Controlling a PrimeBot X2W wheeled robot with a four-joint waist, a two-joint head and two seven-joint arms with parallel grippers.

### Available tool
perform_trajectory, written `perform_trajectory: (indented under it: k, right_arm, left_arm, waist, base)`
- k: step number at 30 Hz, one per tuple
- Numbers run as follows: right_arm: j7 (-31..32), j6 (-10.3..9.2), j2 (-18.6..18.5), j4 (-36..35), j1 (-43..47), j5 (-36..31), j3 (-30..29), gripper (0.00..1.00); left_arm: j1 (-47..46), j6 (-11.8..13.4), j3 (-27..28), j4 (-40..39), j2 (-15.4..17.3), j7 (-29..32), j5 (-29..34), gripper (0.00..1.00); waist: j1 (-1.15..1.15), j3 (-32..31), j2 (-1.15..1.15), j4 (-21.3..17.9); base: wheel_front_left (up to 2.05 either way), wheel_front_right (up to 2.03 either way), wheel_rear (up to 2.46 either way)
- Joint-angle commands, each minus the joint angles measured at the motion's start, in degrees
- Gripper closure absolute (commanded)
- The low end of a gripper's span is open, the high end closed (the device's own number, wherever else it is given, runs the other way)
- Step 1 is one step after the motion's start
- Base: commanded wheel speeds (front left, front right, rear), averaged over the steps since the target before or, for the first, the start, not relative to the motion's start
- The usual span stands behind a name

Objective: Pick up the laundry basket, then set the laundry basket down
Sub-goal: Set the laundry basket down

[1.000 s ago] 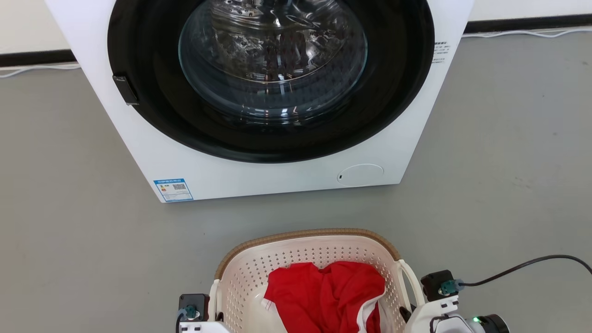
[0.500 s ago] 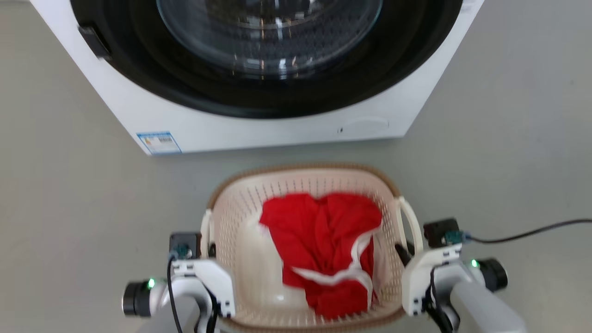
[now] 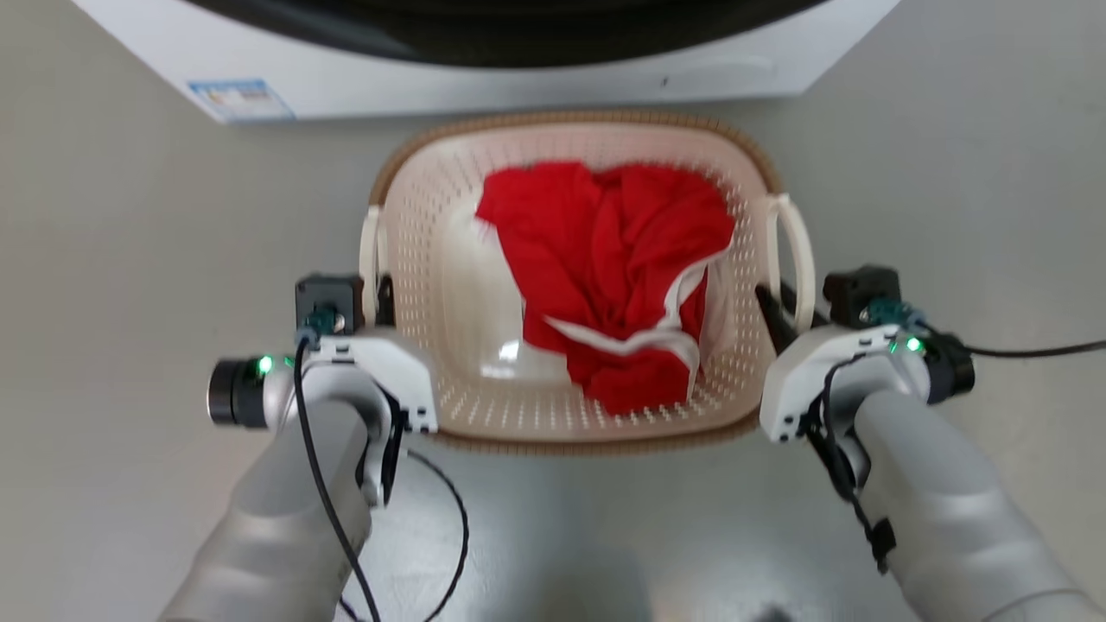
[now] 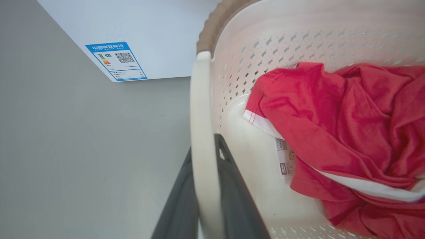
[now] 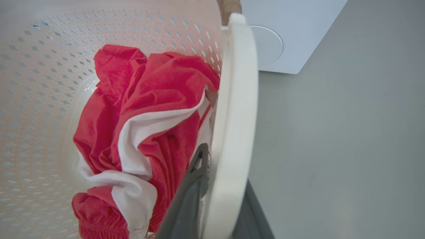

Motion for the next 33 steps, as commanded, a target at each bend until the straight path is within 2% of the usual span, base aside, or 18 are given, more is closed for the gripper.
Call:
perform_trajectory:
  k: [1,12,33]
  right_arm:
    - [-1.6,1.44,2.1,-0.6,-0.9,-1.8,1.0,1.00]
    - [-5.2,1.44,2.1,1.3,-7.4,-6.8,-2.7,1.00]
    - [-7.1,1.44,2.1,1.5,-9.9,-7.2,-4.0,1.00]
  left_arm:
    - [-2.4,0.2,1.6,-2.3,0.1,-0.5,1.8,1.00]
    - [-6.7,-0.5,7.2,-6.6,-0.7,-0.5,8.7,1.00]
    - [-8.0,-4.6,15.7,-7.4,-1.3,-0.5,17.4,1.00]
  waist:
    - [0.00,5.3,0.00,1.0]
    - [0.00,14.1,0.00,2.3]
    - [0.00,18.8,0.00,1.5]
  base:
    - [0.00,0.00,0.00]
    - [0.00,0.00,0.00]
    - [0.00,0.00,0.00]
